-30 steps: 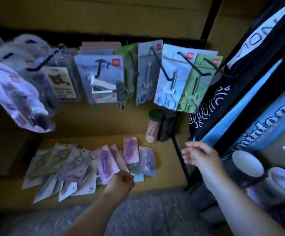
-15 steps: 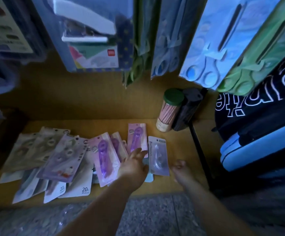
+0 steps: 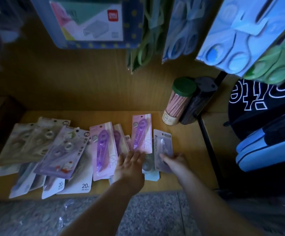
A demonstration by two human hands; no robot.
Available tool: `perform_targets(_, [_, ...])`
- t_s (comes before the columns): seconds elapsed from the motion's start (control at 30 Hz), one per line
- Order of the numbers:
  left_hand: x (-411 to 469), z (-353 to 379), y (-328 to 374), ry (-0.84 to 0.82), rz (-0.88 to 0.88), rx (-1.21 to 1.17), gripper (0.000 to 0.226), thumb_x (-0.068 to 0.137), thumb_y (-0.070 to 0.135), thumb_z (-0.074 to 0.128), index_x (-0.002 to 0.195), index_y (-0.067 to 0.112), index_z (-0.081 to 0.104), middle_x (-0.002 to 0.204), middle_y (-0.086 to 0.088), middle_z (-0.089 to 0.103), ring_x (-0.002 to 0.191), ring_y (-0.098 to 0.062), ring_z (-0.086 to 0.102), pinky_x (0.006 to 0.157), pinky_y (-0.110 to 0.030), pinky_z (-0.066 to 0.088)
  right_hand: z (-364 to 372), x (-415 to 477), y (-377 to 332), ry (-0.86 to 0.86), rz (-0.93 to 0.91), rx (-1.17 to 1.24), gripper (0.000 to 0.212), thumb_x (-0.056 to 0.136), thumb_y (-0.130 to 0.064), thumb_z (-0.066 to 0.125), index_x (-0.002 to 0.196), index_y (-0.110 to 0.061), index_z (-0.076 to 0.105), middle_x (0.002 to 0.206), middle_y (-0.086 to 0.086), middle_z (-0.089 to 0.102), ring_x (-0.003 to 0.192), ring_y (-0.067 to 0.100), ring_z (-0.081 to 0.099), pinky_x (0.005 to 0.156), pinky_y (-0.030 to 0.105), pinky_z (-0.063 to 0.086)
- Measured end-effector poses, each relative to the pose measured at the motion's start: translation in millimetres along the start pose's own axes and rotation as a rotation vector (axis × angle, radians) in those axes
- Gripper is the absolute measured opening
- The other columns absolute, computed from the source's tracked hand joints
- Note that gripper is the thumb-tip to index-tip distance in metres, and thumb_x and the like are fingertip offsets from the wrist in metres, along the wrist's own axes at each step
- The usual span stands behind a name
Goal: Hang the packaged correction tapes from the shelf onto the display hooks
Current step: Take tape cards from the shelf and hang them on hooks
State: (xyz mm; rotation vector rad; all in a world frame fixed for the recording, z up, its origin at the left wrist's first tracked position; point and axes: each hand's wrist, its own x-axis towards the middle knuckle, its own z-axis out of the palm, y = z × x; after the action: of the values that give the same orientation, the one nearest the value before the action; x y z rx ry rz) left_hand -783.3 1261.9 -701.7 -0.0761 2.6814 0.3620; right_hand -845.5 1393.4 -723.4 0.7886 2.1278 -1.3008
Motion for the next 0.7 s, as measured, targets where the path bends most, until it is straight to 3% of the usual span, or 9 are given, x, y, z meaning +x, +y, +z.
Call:
perform_targets(0.1, [-3,0,1,-0.030,0.015,0.017,0.064,0.093,0.024,0.036,0.148,0.024,0.002,0.158,0.006,0.002,0.146,-0.014,-0.003,0.116,-0.037,-0.009,4,0,0,-0.032,-0.007,-0.002,0.061,0.075,-0.027,0.073,0.125,0.001,0.050,0.129,0.016,0.058,0.118,0.029,0.056,0.083,0.026,0.041])
perform_targets(0.27, [-5,-2,1,-0.056,0.028,0.014,0.065,0.092,0.018,0.036,0.147,0.026,0.002,0.158,0.007,0.002,0.146,-0.013,-0.003,0.116,-0.037,-0.009,11,-6,5,0.044,-0.071,-0.110,0.051,0.074,-0.032,0.073,0.112,-0.002,0.055,0.118,0.015,0.063,0.108,0.030,0.060,0.076,0.028,0.043])
perform_targets(0.43, [-12,-1,3,-0.078,0.078,0.019,0.066,0.092,0.014,0.035,0.147,0.027,0.002,0.158,0.008,0.003,0.146,-0.012,-0.003,0.116,-0.037,-0.011,6,-9,13,0.153,-0.106,-0.060,0.045,0.071,-0.026,0.074,0.103,0.001,0.059,0.113,0.020,0.065,0.105,0.033,0.062,0.078,0.031,0.045])
perform_targets(0.57, [-16,2,6,-0.099,0.092,0.010,0.064,0.093,0.016,0.036,0.147,0.027,0.004,0.158,0.009,0.004,0.146,-0.012,-0.005,0.115,-0.039,-0.013,1,-14,14,0.208,-0.155,-0.003,0.032,0.070,-0.020,0.075,0.082,-0.008,0.048,0.113,0.023,0.062,0.099,0.033,0.062,0.074,0.033,0.046])
perform_targets(0.63, [-17,2,7,-0.088,0.083,-0.042,0.059,0.094,0.020,0.035,0.147,0.027,0.010,0.157,0.009,0.009,0.145,-0.011,-0.003,0.115,-0.038,-0.013,-3,-18,11,0.185,-0.173,0.073,0.036,0.074,-0.013,0.073,0.096,-0.003,0.047,0.113,0.022,0.059,0.094,0.030,0.059,0.069,0.027,0.043])
perform_targets(0.7, [-18,-2,7,-0.050,0.068,-0.127,0.053,0.096,0.023,0.033,0.146,0.028,0.017,0.156,0.010,0.016,0.145,-0.009,0.003,0.116,-0.036,-0.010,-8,-26,7,0.139,-0.209,0.106,0.045,0.077,-0.011,0.070,0.111,0.001,0.043,0.105,0.016,0.054,0.088,0.023,0.053,0.056,0.012,0.042])
